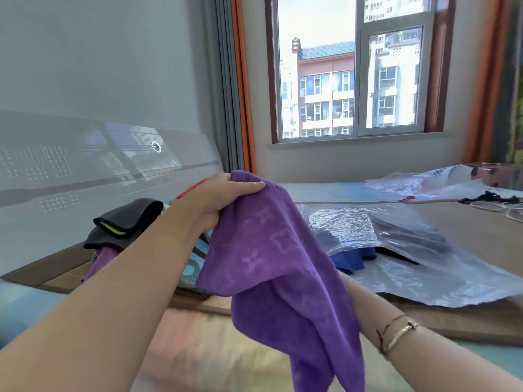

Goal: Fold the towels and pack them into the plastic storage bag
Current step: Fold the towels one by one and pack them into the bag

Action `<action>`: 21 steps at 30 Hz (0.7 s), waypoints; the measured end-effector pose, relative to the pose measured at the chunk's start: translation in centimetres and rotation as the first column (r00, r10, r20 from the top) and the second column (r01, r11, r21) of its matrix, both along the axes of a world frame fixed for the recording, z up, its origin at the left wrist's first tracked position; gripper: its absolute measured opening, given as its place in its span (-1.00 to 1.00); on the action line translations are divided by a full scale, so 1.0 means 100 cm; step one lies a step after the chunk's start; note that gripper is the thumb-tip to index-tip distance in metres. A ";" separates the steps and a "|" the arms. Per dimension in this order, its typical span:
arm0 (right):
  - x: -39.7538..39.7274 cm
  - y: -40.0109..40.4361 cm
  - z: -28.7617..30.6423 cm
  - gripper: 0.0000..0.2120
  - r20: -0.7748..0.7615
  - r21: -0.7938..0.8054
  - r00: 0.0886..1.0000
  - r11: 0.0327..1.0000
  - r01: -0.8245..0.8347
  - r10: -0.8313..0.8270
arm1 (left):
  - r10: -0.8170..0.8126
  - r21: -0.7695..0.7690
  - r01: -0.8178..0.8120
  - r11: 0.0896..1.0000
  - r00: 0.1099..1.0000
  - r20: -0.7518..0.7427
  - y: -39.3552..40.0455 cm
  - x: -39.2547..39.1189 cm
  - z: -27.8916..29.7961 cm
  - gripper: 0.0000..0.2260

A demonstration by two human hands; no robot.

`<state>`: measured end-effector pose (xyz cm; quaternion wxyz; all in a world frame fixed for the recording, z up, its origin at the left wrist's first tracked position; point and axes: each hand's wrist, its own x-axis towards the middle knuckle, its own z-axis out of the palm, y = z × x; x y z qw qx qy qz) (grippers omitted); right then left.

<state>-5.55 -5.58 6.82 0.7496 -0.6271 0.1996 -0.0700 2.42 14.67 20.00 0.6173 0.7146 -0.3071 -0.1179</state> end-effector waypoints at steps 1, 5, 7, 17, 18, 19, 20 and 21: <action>-0.005 -0.001 0.001 -0.69 -0.032 -0.047 0.999 0.999 -0.005 0.003 | 0.069 0.037 -0.069 0.997 0.997 0.023 0.000 0.004 -0.002 -0.94; -0.038 -0.019 0.016 -0.78 -0.079 0.022 0.997 1.000 0.005 -0.003 | 0.336 0.175 -0.372 0.912 0.919 0.204 0.005 0.027 -0.019 -0.75; -0.052 -0.032 0.035 -0.86 -0.043 0.059 0.998 0.997 0.042 -0.039 | 0.414 0.158 -0.452 0.878 0.882 0.224 0.010 0.035 -0.026 -0.48; -0.096 -0.051 0.087 -0.62 0.078 -0.248 0.991 0.965 -0.084 0.107 | -0.032 0.202 0.042 0.978 0.998 -0.054 0.023 0.035 -0.029 -0.69; -0.100 -0.048 0.089 -0.55 0.004 -0.374 0.990 0.918 -0.132 0.144 | -0.099 0.292 0.107 0.951 0.994 -0.039 0.026 0.029 -0.027 -0.67; -0.103 -0.046 0.092 -0.51 -0.086 -0.509 0.984 0.843 -0.175 0.153 | -0.143 0.392 0.132 0.910 0.990 -0.002 0.028 0.025 -0.027 -0.60; -0.106 -0.043 0.095 -0.50 -0.177 -0.634 0.975 0.743 -0.215 0.131 | -0.175 0.500 0.126 0.857 0.983 0.052 0.030 0.023 -0.026 -0.54; -0.106 -0.043 0.096 -0.51 -0.253 -0.738 0.964 0.629 -0.246 0.080 | -0.194 0.596 0.085 0.798 0.973 0.121 0.032 0.023 -0.026 -0.51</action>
